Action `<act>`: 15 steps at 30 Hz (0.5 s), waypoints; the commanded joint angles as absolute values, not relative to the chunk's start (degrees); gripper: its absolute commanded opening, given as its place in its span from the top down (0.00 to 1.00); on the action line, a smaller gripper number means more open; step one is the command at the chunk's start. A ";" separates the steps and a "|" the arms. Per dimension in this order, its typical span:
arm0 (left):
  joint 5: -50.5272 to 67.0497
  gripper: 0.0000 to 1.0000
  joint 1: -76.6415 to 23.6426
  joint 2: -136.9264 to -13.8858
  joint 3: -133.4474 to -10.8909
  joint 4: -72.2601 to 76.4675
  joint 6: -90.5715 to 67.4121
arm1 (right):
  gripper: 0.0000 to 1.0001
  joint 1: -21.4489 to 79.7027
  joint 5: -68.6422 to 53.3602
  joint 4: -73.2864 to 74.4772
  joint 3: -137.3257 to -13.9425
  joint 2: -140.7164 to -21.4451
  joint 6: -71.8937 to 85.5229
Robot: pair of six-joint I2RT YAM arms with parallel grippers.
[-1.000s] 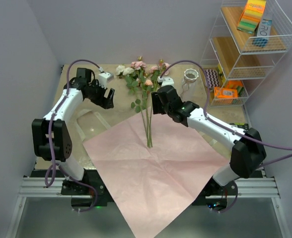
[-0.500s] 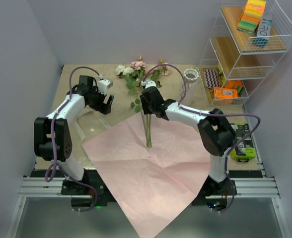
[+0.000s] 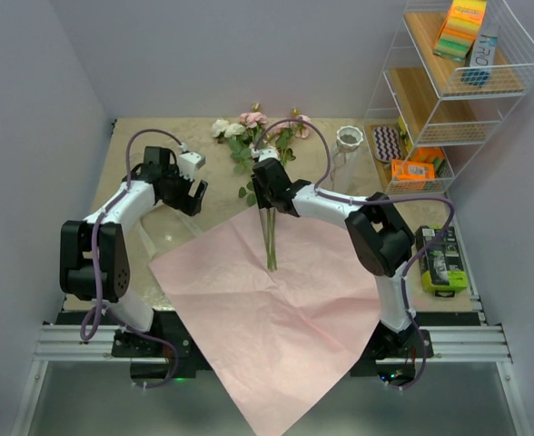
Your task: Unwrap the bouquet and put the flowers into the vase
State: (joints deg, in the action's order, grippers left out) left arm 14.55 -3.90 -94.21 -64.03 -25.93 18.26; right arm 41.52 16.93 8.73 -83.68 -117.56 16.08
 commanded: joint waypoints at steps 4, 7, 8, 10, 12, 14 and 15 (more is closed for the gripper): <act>13.62 0.08 -3.87 -90.53 -62.23 -22.06 19.77 | 0.66 41.57 17.58 7.47 -87.01 -118.74 16.35; 13.62 0.08 -3.87 -89.74 -61.44 -21.62 20.04 | 0.71 41.49 17.84 6.77 -86.23 -118.30 16.52; 13.54 0.08 -3.87 -89.56 -61.26 -21.53 20.21 | 0.71 41.48 18.02 6.77 -86.31 -118.39 16.44; 13.36 0.08 -3.78 -89.47 -61.26 -21.45 20.39 | 0.71 41.40 18.10 7.12 -86.74 -118.74 16.26; 13.27 0.08 -3.87 -89.39 -61.26 -21.45 20.57 | 0.71 41.40 18.37 7.47 -86.92 -119.18 16.17; 13.45 0.08 -3.78 -89.38 -60.91 -21.18 20.65 | 0.71 41.31 18.46 7.47 -86.92 -119.44 16.17; 13.45 0.08 -3.78 -89.38 -60.73 -20.66 20.65 | 0.71 41.13 18.46 7.56 -87.10 -119.70 16.17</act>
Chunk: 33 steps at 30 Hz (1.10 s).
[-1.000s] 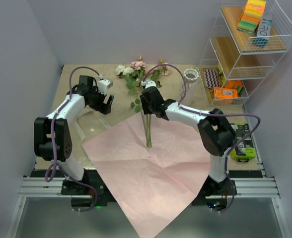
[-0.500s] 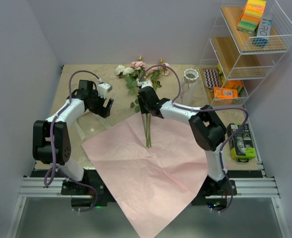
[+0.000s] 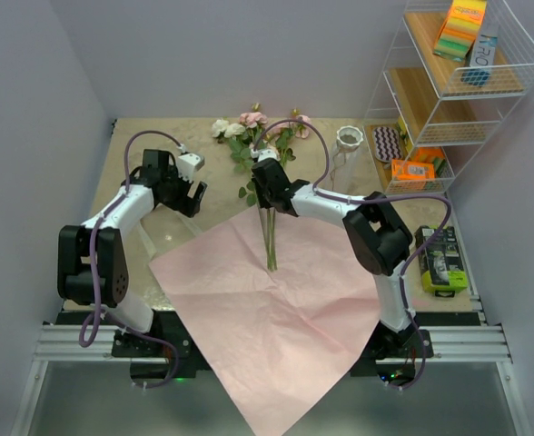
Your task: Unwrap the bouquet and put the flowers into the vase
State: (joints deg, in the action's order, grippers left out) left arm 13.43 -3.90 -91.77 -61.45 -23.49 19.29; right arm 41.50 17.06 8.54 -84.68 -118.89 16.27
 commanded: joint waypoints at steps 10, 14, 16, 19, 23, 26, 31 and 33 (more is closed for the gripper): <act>13.89 0.08 -2.99 -90.44 -60.47 -20.13 20.57 | 0.73 40.34 17.40 7.47 -87.10 -120.32 16.44; 13.80 0.08 -2.81 -89.83 -60.38 -20.39 20.57 | 0.81 40.25 17.23 7.73 -87.36 -120.41 16.44; 13.71 0.08 -2.73 -89.56 -60.47 -20.57 20.74 | 0.86 40.25 17.23 7.91 -87.45 -120.15 16.44; 13.71 0.08 -2.72 -88.95 -60.38 -20.57 20.57 | 0.93 40.25 17.40 7.82 -87.28 -118.66 16.35; 13.71 0.09 -2.64 -88.95 -60.47 -20.83 20.57 | 1.00 40.34 17.67 7.65 -87.10 -116.20 16.17; 13.62 0.09 -2.64 -88.86 -60.38 -20.83 20.57 | 1.00 40.34 17.93 6.51 -86.05 -112.68 16.08; 13.97 0.09 -2.55 -88.86 -60.91 -21.00 20.39 | 1.00 40.25 20.47 6.86 -86.75 -106.45 14.16; 14.15 0.09 -2.55 -89.12 -61.26 -21.18 20.30 | 1.00 40.25 21.53 7.12 -87.27 -104.42 13.36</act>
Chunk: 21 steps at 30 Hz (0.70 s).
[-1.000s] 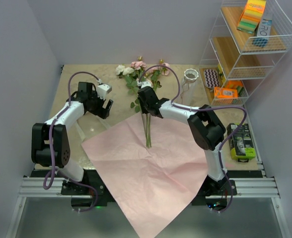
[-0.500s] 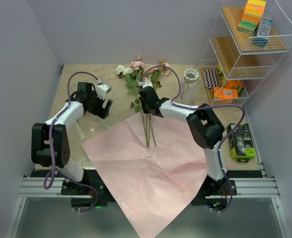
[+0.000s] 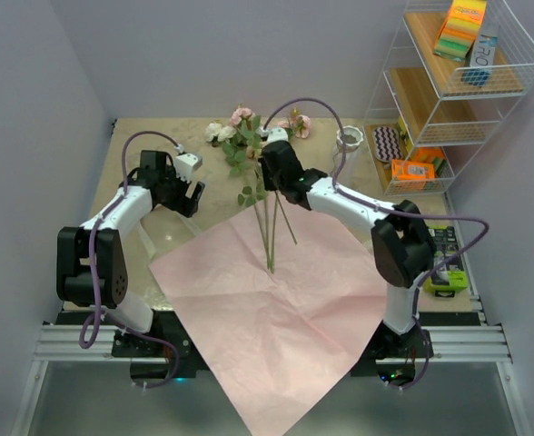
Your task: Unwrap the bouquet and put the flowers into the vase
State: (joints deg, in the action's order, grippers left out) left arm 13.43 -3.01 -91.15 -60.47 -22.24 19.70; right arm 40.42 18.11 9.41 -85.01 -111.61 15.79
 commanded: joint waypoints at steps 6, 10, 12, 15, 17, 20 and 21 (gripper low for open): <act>14.76 0.09 -2.20 -90.00 -61.70 -21.27 19.87 | 1.00 39.73 23.64 4.04 -89.55 -96.42 9.76; 14.85 0.09 -2.02 -90.26 -61.44 -21.18 19.86 | 1.00 39.20 21.89 6.49 -93.16 -95.19 9.23; 14.85 0.09 -1.93 -90.18 -61.17 -21.09 20.04 | 1.00 39.20 21.45 8.17 -91.95 -94.75 9.93; 15.20 0.09 -1.76 -90.09 -60.82 -20.74 19.86 | 1.00 39.46 20.39 6.16 -82.58 -91.42 12.03; 15.64 0.09 -1.67 -90.09 -60.73 -20.83 19.86 | 1.00 39.81 19.69 3.97 -77.02 -89.66 13.44; 15.82 0.09 -1.67 -90.17 -60.64 -20.66 19.86 | 1.00 40.78 18.90 0.98 -67.17 -86.14 14.24; 15.73 0.09 -1.67 -90.26 -60.73 -20.57 19.95 | 1.00 41.30 18.98 0.79 -64.02 -85.18 14.50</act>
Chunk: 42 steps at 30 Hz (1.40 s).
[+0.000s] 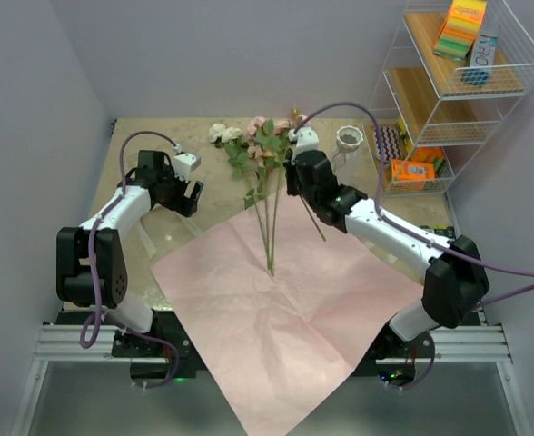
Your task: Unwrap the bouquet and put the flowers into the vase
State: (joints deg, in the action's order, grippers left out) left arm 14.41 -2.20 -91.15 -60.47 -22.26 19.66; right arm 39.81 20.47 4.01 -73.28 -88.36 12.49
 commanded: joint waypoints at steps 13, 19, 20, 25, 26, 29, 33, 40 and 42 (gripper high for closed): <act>16.44 0.09 -1.67 -88.95 -60.82 -20.92 19.69 | 0.63 42.01 19.25 3.52 -59.50 -94.56 16.00; 16.35 0.09 -1.49 -88.33 -60.73 -21.09 20.13 | 0.57 41.92 20.04 3.87 -67.93 -104.67 14.07; 16.35 0.09 -1.49 -88.33 -60.56 -21.09 20.21 | 0.55 41.84 19.95 3.95 -70.20 -105.55 13.89; 16.35 0.09 -1.14 -88.15 -59.85 -21.09 20.74 | 0.51 41.84 19.69 4.92 -76.63 -109.07 12.66; 16.35 0.09 -1.06 -88.15 -59.51 -21.01 20.83 | 0.51 41.84 19.43 4.83 -77.68 -109.07 12.40; 16.43 0.09 -0.88 -88.24 -59.06 -20.92 21.36 | 0.51 41.92 19.51 5.27 -79.53 -109.51 11.78; 16.61 0.10 -0.79 -88.59 -59.15 -20.92 21.36 | 0.51 41.84 18.29 4.83 -80.51 -109.95 11.08; 16.88 0.10 -0.79 -90.00 -60.03 -21.27 20.57 | 0.54 41.75 14.68 9.83 -87.09 -115.92 9.76; 17.05 0.10 -0.70 -90.00 -60.29 -21.44 20.57 | 0.56 41.75 14.68 10.90 -88.33 -117.59 9.58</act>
State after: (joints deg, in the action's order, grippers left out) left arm 15.84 -1.23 -90.19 -59.22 -22.20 20.56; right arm 41.89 16.47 7.49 -83.92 -114.48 11.05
